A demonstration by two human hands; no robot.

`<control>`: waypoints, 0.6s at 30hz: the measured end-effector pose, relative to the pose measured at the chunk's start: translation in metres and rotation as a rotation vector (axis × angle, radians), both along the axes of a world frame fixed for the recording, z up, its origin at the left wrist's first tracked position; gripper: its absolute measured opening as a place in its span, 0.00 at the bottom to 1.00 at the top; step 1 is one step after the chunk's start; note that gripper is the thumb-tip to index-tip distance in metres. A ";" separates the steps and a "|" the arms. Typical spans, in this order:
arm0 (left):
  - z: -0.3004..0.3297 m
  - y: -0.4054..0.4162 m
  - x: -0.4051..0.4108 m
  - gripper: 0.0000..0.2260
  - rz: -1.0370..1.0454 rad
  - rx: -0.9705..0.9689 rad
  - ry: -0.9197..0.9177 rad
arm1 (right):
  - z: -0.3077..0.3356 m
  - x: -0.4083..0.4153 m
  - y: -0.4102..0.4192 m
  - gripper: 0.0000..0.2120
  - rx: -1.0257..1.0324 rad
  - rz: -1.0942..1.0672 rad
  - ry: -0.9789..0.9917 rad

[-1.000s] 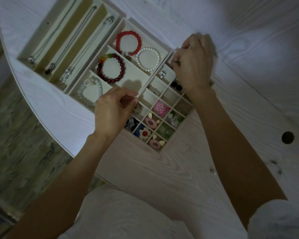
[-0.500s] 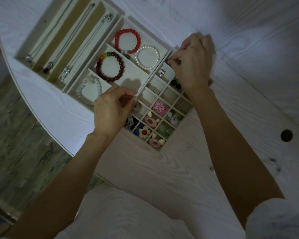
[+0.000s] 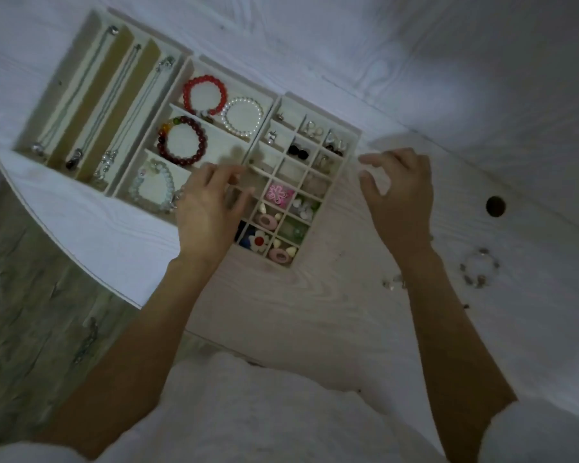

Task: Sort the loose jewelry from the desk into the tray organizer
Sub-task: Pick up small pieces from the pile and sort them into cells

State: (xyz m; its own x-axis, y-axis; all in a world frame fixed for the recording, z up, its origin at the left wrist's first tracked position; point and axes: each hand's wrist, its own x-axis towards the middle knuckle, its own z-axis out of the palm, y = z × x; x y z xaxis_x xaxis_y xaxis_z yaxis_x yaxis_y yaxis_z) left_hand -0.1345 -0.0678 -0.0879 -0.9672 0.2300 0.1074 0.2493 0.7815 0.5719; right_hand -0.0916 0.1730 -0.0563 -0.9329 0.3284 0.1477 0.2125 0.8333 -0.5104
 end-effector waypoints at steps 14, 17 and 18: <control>-0.013 0.039 0.092 0.17 -0.339 -0.081 -0.049 | -0.037 0.209 0.014 0.22 -0.159 -0.459 -0.406; -0.014 0.039 0.093 0.17 -0.322 -0.069 -0.034 | -0.033 0.198 0.012 0.19 -0.080 -0.441 -0.392; -0.013 0.040 0.094 0.17 -0.322 -0.076 -0.039 | -0.031 0.196 0.012 0.17 -0.033 -0.413 -0.348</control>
